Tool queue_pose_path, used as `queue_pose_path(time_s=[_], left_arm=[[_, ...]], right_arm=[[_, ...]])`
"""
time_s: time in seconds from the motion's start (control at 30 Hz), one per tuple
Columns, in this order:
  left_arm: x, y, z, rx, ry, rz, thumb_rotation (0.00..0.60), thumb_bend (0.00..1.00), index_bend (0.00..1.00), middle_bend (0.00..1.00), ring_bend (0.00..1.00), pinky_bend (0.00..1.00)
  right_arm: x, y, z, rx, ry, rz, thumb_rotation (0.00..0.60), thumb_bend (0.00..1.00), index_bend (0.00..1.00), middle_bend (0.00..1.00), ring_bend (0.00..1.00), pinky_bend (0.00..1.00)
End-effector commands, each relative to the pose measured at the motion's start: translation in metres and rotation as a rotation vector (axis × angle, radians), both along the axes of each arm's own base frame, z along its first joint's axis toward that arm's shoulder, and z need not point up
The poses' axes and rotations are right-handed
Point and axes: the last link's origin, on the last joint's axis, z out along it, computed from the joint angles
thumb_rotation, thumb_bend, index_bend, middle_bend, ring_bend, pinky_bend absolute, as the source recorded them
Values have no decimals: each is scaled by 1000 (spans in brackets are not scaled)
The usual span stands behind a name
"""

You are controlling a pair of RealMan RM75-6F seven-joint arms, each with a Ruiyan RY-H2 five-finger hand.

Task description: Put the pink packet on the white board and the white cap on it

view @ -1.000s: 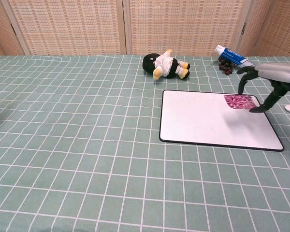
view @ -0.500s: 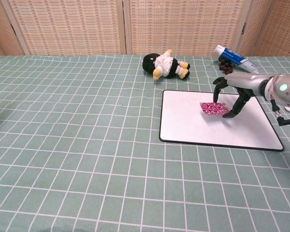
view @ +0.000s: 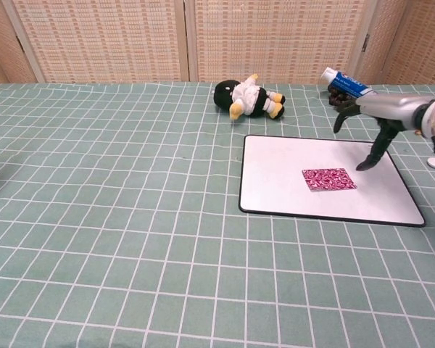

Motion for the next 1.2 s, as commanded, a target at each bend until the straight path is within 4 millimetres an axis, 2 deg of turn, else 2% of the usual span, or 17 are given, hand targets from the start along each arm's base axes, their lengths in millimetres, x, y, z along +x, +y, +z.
queue_pose_path(time_s=[0.03,0.1,0.2,0.47,0.7,0.97,1.2], left_arm=[[0,0,-1,-3,1,0,600,246,0,0,0,0],[1,1,-2,-7,4,0,600,246,0,0,0,0],[2,1,-4,-11,9,-2,600,246,0,0,0,0],[1,1,-4,-13,9,4,600,247,0,0,0,0],[1,1,-5,-18,10,6,600,246,0,0,0,0],[2,1,-3,-7,-4,-1,600,247,0,0,0,0],[0,0,-3,-11,-5,3,600,246,0,0,0,0]], right_arm=[[-30,3,34,-59,70,-81,600,29,336,0,0,0],[-48,3,49,-81,104,-135,600,81,356,0,0,0],[-69,4,60,-98,145,-189,600,134,376,0,0,0],[-102,1,57,-142,211,-237,600,156,365,0,0,0],[-110,-3,46,-133,203,-277,600,158,392,0,0,0],[-105,-6,33,-121,181,-270,600,184,403,0,0,0],[-102,-9,32,-124,166,-265,600,212,423,0,0,0]])
